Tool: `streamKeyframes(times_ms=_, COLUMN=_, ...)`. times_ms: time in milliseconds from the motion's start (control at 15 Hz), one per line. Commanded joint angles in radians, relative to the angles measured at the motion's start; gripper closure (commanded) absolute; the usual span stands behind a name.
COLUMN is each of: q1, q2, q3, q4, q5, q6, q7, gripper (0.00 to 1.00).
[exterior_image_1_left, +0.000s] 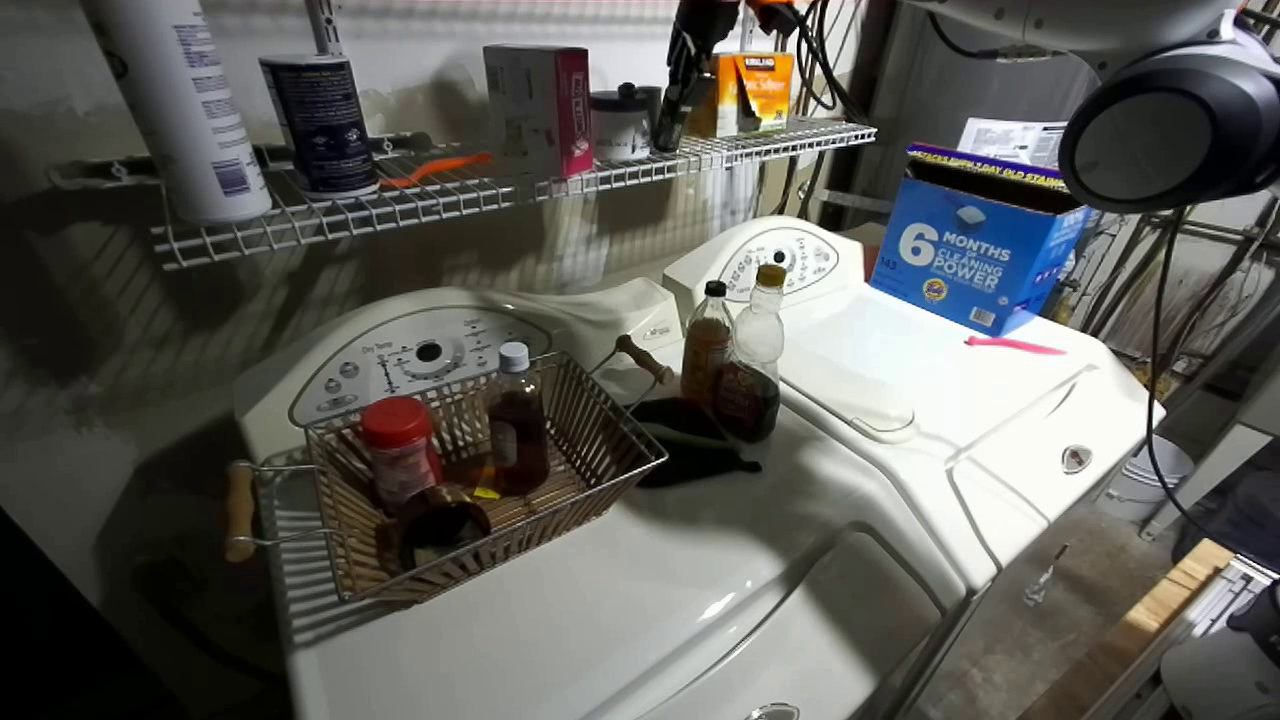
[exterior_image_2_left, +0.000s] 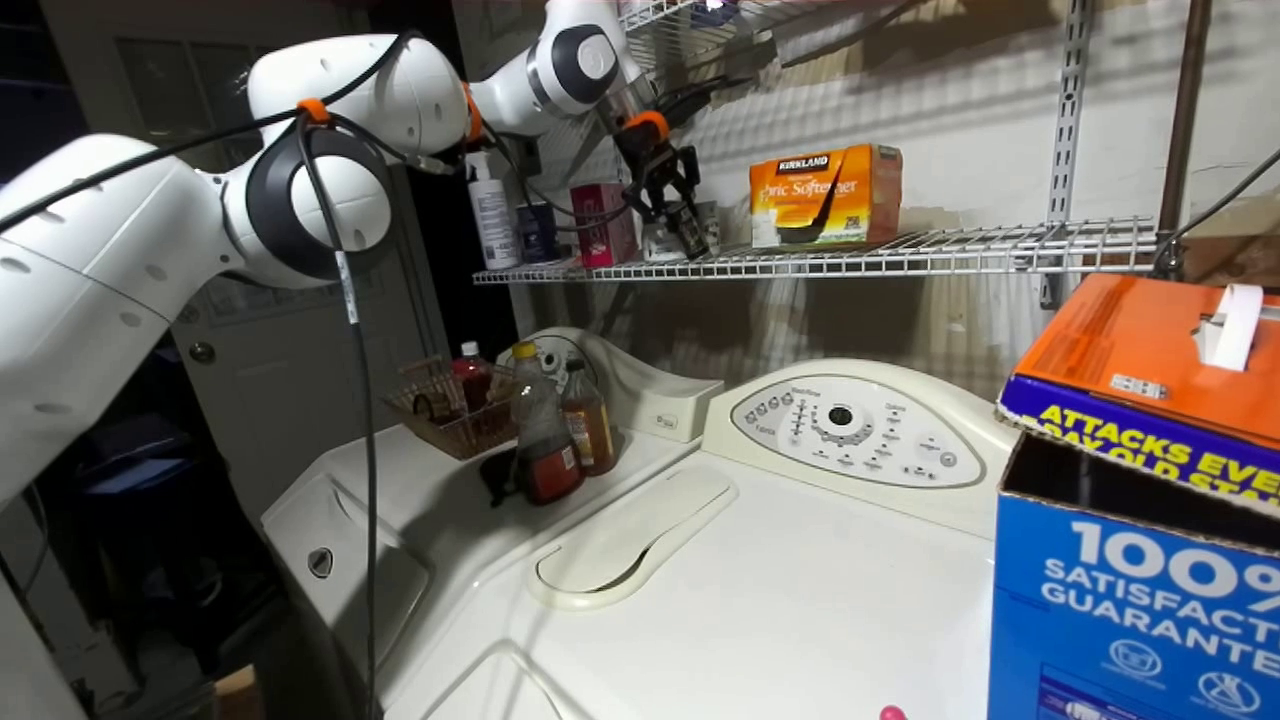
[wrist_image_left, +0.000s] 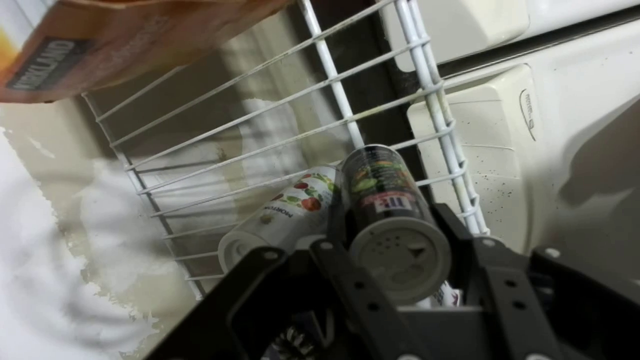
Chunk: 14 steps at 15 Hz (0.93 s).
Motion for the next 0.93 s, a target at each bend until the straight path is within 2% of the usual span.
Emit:
streamKeyframes(times_ms=0, q1=-0.016, q2=-0.029, q3=-0.005, q4=-0.008, q5=-0.008, q6=-0.037, q7=-0.051, gripper=0.8)
streamKeyframes(times_ms=533, q1=-0.088, q2=-0.098, q3=0.026, q4=-0.017, q5=0.028, q6=-0.186, q7=-0.27, gripper=0.8)
streamKeyframes(times_ms=867, q1=-0.121, q2=-0.082, q3=0.053, q4=-0.006, q5=0.046, q6=-0.19, q7=-0.389, gripper=0.8)
